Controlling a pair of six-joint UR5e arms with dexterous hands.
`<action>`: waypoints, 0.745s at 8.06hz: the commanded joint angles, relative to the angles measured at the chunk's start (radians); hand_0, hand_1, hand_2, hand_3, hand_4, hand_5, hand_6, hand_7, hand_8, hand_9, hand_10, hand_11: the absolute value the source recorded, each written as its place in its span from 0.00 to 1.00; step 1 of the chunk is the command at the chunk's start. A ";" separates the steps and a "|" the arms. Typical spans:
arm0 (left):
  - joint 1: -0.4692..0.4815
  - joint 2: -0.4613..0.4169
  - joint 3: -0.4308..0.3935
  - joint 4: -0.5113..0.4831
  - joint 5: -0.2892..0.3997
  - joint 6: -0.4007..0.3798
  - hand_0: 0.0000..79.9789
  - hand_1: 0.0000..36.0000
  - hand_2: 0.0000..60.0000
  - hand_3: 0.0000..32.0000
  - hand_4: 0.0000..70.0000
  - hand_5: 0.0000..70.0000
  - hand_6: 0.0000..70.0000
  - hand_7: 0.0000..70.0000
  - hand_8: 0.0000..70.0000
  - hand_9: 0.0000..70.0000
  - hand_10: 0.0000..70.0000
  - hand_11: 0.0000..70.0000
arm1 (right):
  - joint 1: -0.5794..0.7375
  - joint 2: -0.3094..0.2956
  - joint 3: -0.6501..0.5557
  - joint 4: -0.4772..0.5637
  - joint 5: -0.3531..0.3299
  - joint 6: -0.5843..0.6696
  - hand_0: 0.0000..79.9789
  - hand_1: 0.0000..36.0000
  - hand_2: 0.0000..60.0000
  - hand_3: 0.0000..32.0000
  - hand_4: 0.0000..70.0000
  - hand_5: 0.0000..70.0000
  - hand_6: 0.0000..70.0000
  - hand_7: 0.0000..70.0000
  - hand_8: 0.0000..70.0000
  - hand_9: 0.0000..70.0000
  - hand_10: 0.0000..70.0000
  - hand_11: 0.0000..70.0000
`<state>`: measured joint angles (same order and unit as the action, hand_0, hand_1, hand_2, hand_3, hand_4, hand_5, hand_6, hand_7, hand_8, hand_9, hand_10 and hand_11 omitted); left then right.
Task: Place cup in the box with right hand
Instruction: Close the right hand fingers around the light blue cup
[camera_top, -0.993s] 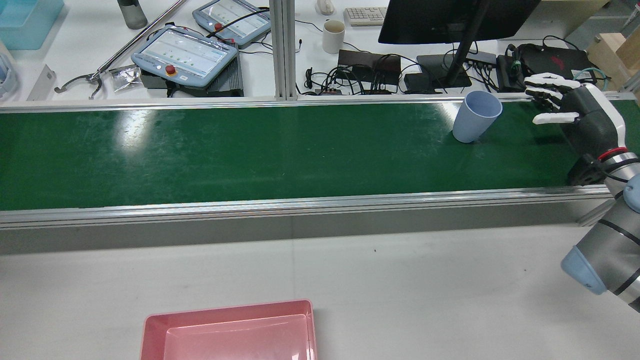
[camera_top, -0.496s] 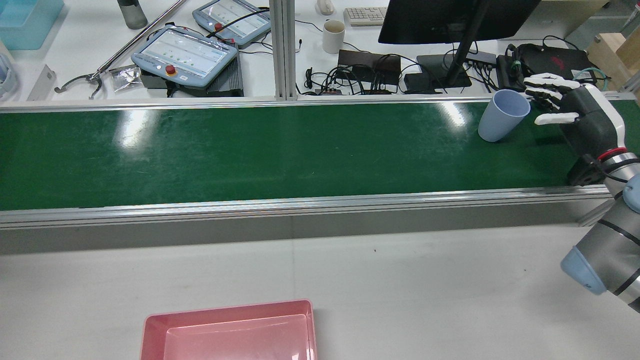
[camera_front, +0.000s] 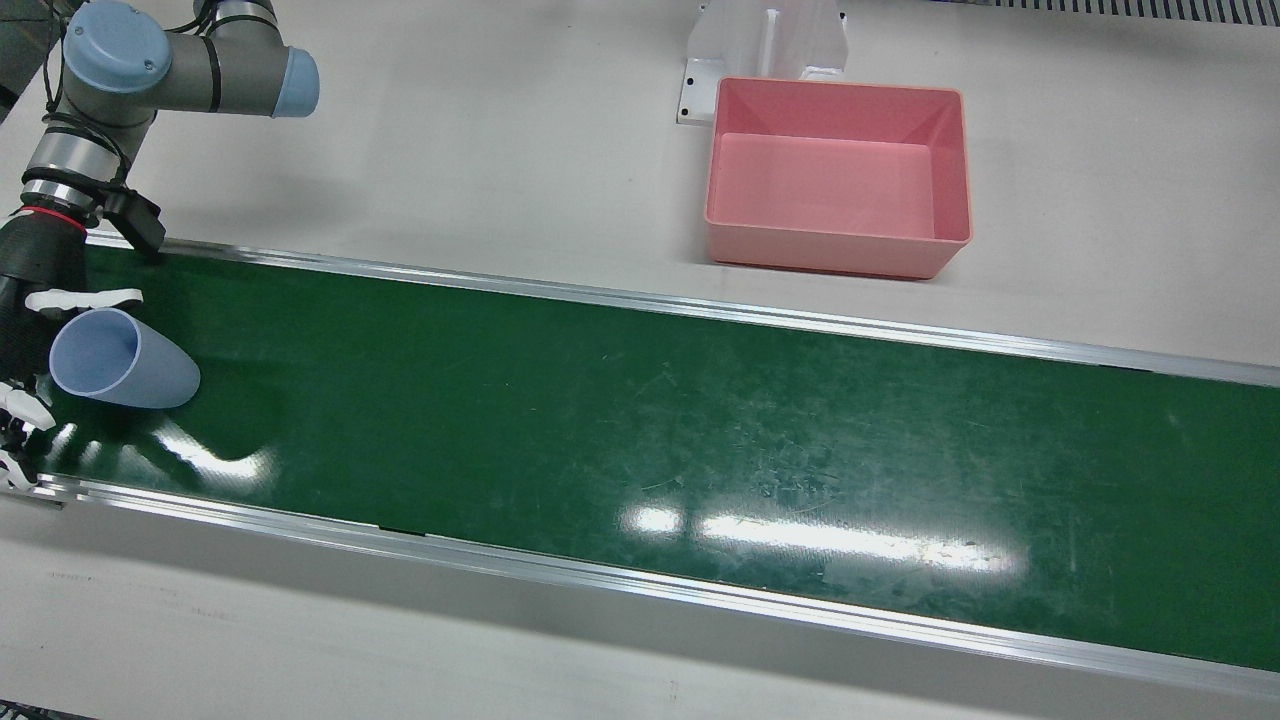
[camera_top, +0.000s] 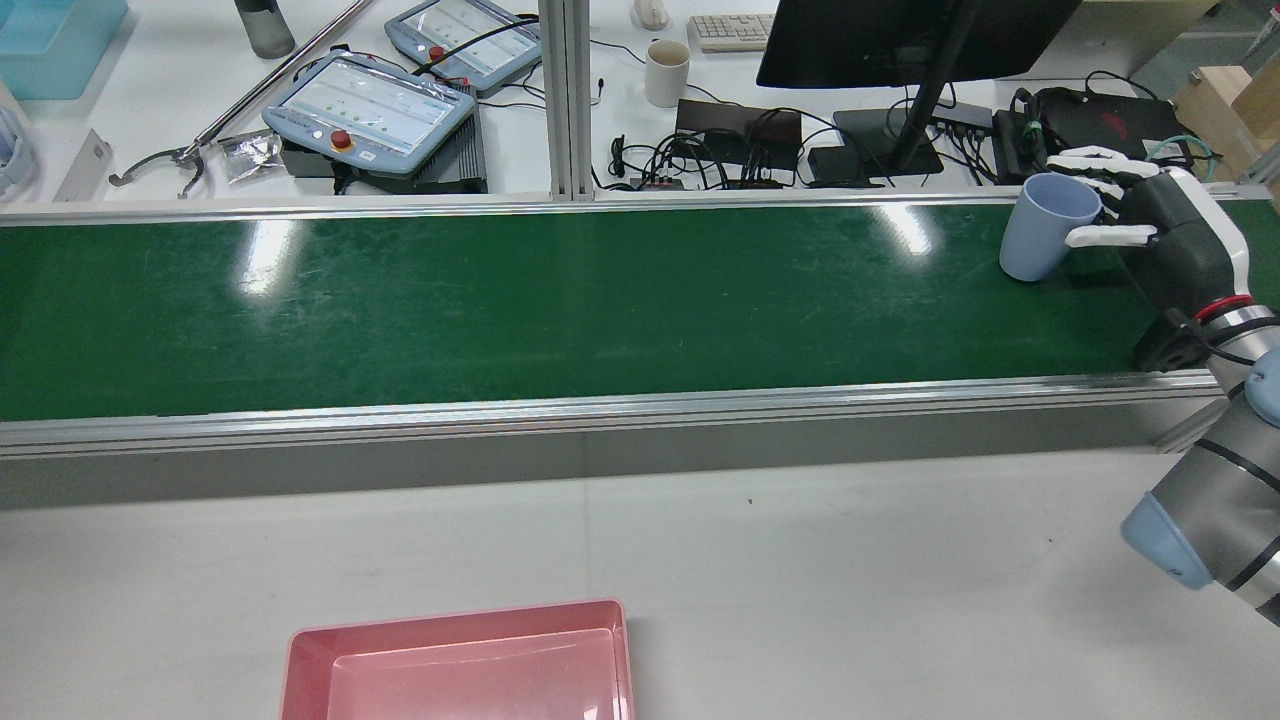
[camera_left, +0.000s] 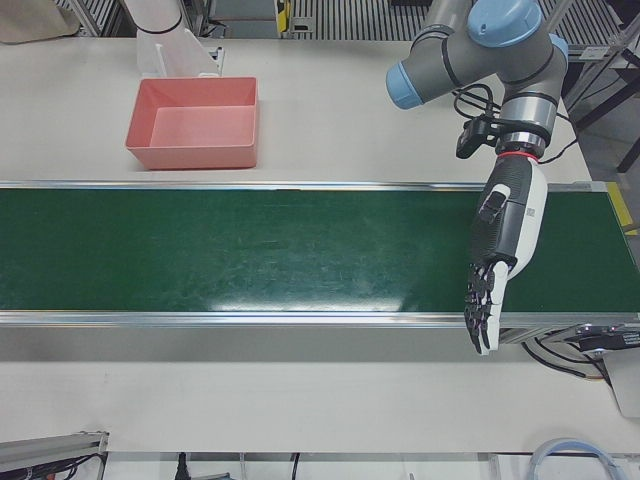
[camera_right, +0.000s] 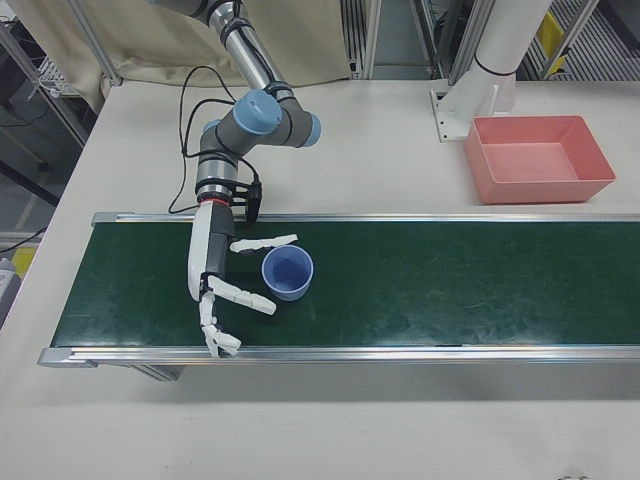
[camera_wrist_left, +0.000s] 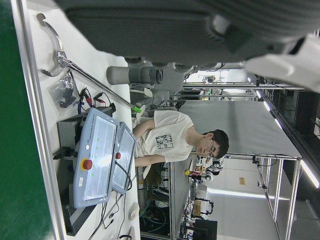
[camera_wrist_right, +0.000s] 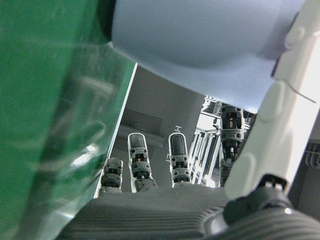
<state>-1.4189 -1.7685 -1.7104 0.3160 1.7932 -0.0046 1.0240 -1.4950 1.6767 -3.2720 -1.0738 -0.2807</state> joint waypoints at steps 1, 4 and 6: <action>0.000 0.000 0.002 0.000 0.000 0.000 0.00 0.00 0.00 0.00 0.00 0.00 0.00 0.00 0.00 0.00 0.00 0.00 | 0.001 -0.002 0.015 -0.003 0.001 -0.003 0.65 0.17 0.00 1.00 0.53 0.08 0.07 0.58 0.24 0.32 0.11 0.17; 0.000 0.001 0.002 0.000 0.000 0.000 0.00 0.00 0.00 0.00 0.00 0.00 0.00 0.00 0.00 0.00 0.00 0.00 | 0.001 -0.001 0.064 -0.114 0.002 -0.003 0.68 0.24 0.00 0.29 0.67 0.12 0.22 1.00 0.39 0.61 0.27 0.40; 0.000 0.000 0.002 0.000 0.000 0.000 0.00 0.00 0.00 0.00 0.00 0.00 0.00 0.00 0.00 0.00 0.00 0.00 | 0.054 -0.005 0.107 -0.147 0.002 -0.014 1.00 0.82 0.00 0.00 0.96 0.30 0.59 1.00 0.85 1.00 0.87 1.00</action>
<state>-1.4189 -1.7682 -1.7089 0.3160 1.7932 -0.0046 1.0338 -1.4968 1.7428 -3.3794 -1.0717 -0.2853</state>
